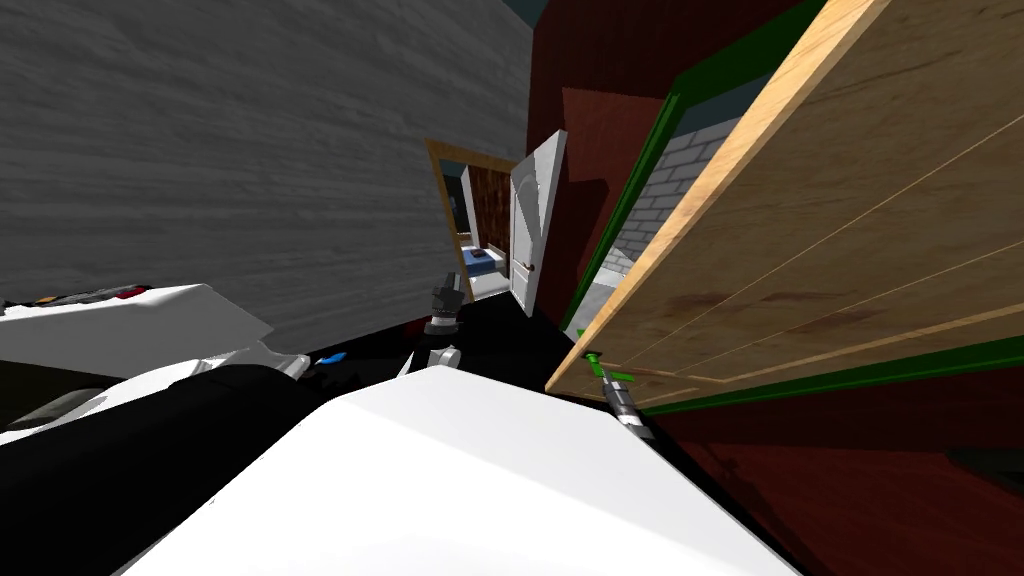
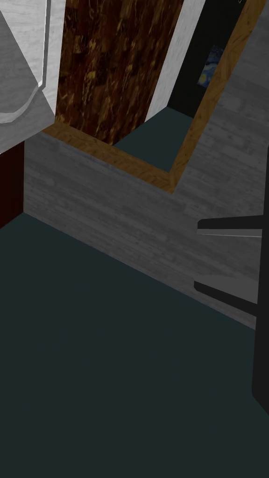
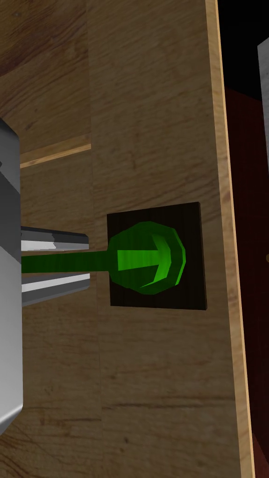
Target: Pull the door open
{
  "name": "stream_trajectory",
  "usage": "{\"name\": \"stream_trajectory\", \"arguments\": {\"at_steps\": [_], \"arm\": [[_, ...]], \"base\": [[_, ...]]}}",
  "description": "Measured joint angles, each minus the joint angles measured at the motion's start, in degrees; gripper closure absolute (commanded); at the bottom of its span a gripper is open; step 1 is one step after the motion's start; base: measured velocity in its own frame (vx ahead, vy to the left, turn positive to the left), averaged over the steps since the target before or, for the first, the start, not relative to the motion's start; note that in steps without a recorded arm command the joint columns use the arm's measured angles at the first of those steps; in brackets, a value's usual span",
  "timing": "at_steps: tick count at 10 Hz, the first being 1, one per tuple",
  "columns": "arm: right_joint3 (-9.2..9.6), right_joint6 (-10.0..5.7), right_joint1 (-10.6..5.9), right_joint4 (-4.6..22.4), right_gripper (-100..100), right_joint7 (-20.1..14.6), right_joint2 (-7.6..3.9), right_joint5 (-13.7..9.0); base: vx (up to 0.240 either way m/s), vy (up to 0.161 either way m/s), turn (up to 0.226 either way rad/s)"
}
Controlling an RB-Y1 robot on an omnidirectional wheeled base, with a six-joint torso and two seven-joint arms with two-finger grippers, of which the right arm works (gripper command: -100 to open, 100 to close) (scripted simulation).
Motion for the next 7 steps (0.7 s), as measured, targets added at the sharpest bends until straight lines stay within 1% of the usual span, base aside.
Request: {"name": "stream_trajectory", "arguments": {"at_steps": [1,2,3,4,5,7], "arm": [[1.04,0.4,-0.71,0.3,100,0.3,-0.08,-0.9],[1.97,1.15,-0.9,-0.4,100,0.6,-0.21,-1.7],[2.87,1.0,-1.92,0.8,100,0.9,-0.11,-2.3],[3.79,1.05,-2.29,1.0,100,1.1,-0.09,-2.9],[4.0,1.16,-2.26,1.0,100,1.1,0.01,-2.9],[3.85,0.07,-2.07,2.0,100,0.9,-0.43,-3.3]], "base": [[-0.187,-0.079,0.082],[-0.161,-0.079,0.059],[-0.163,-0.108,0.063],[-0.072,-0.049,0.031],[-0.117,-0.04,0.204],[-0.173,-0.078,0.228]]}}
